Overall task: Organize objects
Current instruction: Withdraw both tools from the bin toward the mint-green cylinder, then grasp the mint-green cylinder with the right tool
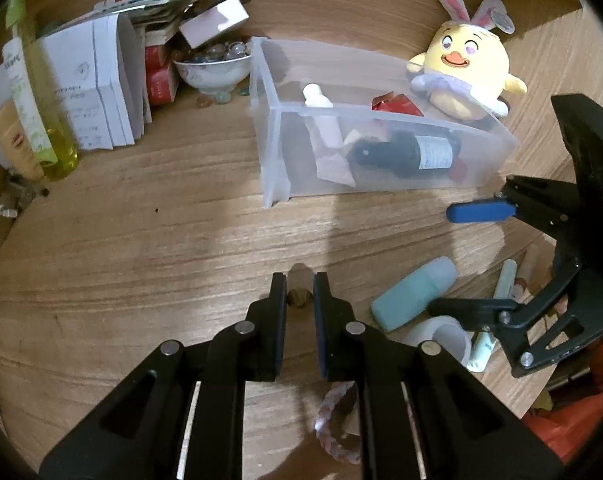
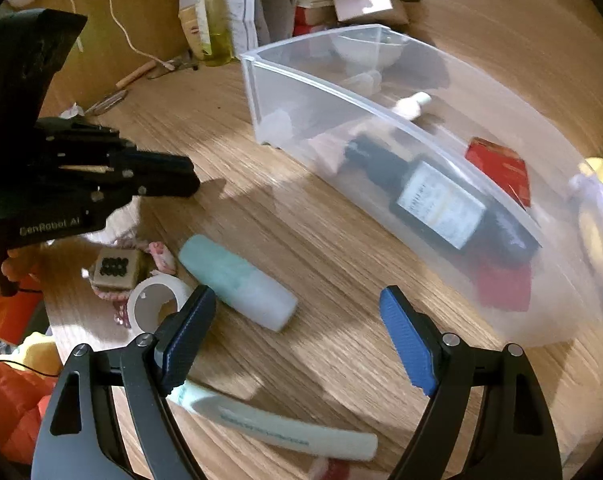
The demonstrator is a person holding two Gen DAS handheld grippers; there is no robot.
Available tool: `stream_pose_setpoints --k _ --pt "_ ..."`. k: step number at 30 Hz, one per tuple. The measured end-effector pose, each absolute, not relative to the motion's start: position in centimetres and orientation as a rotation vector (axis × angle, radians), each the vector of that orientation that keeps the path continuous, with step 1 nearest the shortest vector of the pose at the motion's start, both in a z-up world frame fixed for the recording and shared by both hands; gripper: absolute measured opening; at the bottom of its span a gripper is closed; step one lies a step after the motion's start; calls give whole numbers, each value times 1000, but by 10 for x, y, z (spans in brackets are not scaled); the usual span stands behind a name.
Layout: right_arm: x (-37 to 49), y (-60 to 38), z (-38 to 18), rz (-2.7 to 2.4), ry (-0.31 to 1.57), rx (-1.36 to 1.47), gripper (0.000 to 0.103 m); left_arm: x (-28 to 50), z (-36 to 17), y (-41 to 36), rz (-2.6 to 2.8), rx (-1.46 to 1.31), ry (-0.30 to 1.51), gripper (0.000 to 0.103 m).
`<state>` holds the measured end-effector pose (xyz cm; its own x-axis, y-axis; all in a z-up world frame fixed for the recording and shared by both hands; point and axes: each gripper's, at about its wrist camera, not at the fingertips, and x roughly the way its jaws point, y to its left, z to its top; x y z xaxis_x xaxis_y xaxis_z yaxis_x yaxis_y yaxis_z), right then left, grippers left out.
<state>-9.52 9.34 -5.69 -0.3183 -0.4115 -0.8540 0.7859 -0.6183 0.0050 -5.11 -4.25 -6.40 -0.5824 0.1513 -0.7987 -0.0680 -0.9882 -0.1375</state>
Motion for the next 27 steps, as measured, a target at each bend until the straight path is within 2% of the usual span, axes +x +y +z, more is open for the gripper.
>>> stream_pose_setpoints --k 3,7,9,12,14,16,27 --pt "-96 87 -56 -1988 551 1111 76 -48 -64 -44 2694 -1367 -151 12" --pt "-99 77 -60 -1976 584 1113 59 -47 -63 -48 2704 -1359 -174 12" --pt "-101 75 -61 -1972 574 1117 58 -46 -63 -48 2707 -1357 -177 12" --pt "-102 75 -60 -1985 565 1110 48 -46 -61 -48 2712 -1347 -174 12" --pt "-101 76 -59 -1996 555 1105 33 -46 -60 -47 2712 -1339 -171 12" --pt "-102 78 -58 -2011 542 1103 23 -46 -59 -45 2711 -1329 -166 12" --pt "-89 99 -32 -2103 459 1015 23 -46 -36 -33 2734 -1237 -152 12"
